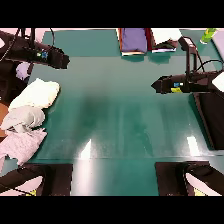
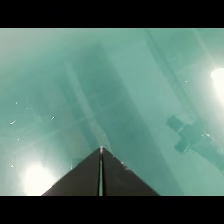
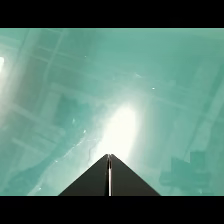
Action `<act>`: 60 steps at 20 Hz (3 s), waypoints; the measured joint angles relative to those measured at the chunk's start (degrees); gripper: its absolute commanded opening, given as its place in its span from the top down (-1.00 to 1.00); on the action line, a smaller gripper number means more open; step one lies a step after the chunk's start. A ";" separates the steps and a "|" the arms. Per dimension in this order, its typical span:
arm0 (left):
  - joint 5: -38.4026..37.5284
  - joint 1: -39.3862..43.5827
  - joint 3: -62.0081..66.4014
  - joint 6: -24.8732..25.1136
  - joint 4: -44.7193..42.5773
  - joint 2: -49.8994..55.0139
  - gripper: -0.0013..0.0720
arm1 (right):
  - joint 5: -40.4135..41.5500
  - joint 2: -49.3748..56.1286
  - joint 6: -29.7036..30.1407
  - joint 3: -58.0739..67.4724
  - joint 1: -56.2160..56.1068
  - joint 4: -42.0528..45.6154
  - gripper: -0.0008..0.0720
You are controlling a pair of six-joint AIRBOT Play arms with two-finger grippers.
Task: Fold the shirts.
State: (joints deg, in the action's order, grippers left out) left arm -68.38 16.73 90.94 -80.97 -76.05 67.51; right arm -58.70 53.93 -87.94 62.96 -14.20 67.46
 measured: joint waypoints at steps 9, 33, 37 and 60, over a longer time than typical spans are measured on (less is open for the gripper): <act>0.00 0.00 0.00 -0.02 0.00 0.00 0.87 | 0.22 0.00 -0.39 -0.02 -0.04 -0.04 0.91; 6.51 -21.86 -20.76 -12.72 -21.64 18.23 0.89 | 4.13 0.00 -0.48 -0.02 -0.04 -0.04 0.91; 4.46 -22.58 -19.37 -12.70 -21.42 18.23 0.88 | 5.03 0.00 -0.50 0.28 -0.04 -0.04 0.91; -7.43 24.17 3.56 -11.45 -12.94 4.20 0.87 | -2.23 2.91 -0.50 33.53 10.25 -0.02 0.91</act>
State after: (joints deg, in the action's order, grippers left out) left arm -75.81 40.91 94.50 -92.42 -88.99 71.70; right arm -60.93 56.84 -88.44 96.49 -3.95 67.44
